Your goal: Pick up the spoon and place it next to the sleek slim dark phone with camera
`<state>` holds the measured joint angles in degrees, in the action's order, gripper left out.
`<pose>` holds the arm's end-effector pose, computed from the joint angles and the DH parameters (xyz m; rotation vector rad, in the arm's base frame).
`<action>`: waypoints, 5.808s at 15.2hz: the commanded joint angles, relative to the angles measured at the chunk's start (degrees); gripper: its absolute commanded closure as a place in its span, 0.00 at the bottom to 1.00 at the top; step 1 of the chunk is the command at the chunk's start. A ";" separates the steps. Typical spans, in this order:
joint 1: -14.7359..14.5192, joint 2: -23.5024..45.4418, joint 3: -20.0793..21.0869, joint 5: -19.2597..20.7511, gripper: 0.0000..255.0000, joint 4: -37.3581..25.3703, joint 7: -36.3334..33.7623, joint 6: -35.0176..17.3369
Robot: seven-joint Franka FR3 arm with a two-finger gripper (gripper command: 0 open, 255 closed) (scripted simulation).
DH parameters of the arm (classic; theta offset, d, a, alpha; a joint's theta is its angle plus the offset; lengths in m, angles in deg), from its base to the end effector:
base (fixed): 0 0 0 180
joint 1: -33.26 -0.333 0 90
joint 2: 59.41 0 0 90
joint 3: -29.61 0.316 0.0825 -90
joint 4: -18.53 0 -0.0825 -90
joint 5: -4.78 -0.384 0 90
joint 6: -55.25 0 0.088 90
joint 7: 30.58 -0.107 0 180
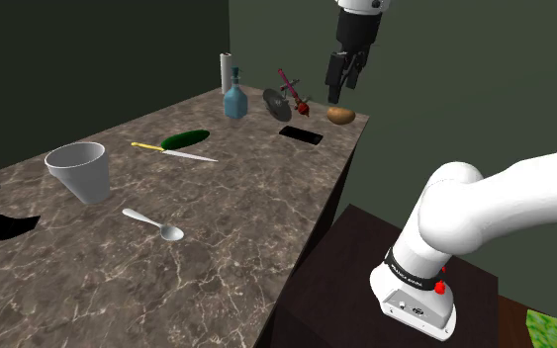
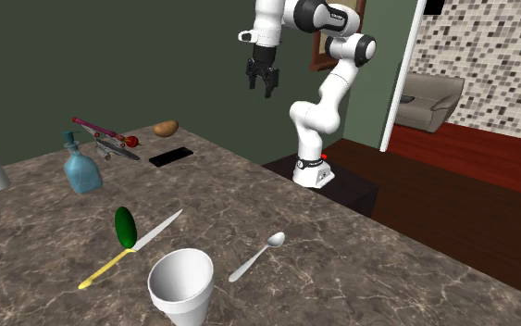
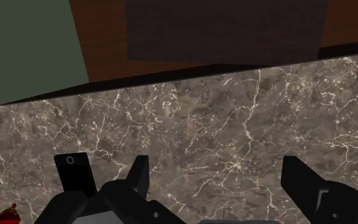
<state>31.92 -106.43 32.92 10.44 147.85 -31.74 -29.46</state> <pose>0.2865 0.0196 0.6393 3.0018 0.0484 0.0710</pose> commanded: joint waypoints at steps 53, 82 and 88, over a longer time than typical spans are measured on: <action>-14.15 80.92 14.41 -6.85 0.00 -43.85 -17.58 -28.48; -14.07 77.58 14.97 -7.48 1.00 -50.34 -18.50 -18.81; -9.68 69.78 14.68 -9.57 1.00 -39.88 -14.11 -21.05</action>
<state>21.09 -34.50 47.69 1.46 104.52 -47.12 -49.32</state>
